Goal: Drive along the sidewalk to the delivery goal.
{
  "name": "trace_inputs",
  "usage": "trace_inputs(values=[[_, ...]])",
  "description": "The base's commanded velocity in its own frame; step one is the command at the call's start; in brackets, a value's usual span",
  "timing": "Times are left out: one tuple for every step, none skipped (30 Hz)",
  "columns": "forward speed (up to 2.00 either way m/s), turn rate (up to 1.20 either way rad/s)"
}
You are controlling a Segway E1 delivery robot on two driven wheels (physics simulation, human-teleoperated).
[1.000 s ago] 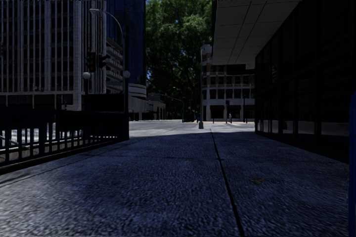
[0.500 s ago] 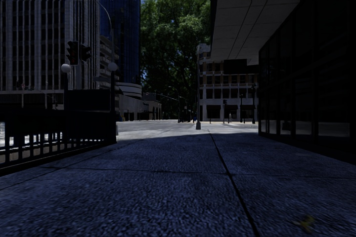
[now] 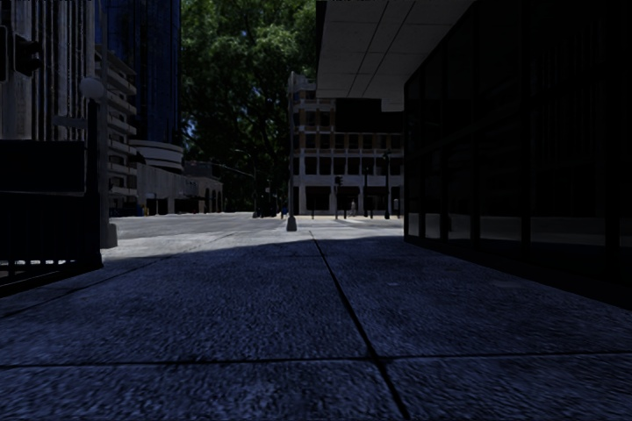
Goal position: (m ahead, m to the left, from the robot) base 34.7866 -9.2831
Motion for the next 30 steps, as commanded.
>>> trace_inputs(values=[[2.0, 0.0], [2.0, 0.0], [2.0, 0.0], [2.0, 0.0], [2.0, 0.0], [2.0, 0.0], [2.0, 0.0], [2.0, 0.0], [2.0, 0.0], [2.0, 0.0], [2.0, 0.0], [2.0, 0.0], [2.0, 0.0], [2.0, 0.0], [2.0, 0.0], [2.0, 0.0], [2.0, 0.0], [2.0, 0.0], [2.0, 0.0], [2.0, 0.0], [2.0, 0.0], [2.0, 0.0], [2.0, 0.0], [2.0, 0.0], [2.0, 0.0], [2.0, 0.0], [2.0, 0.0], [2.0, 0.0], [2.0, 0.0], [2.0, 0.0]])
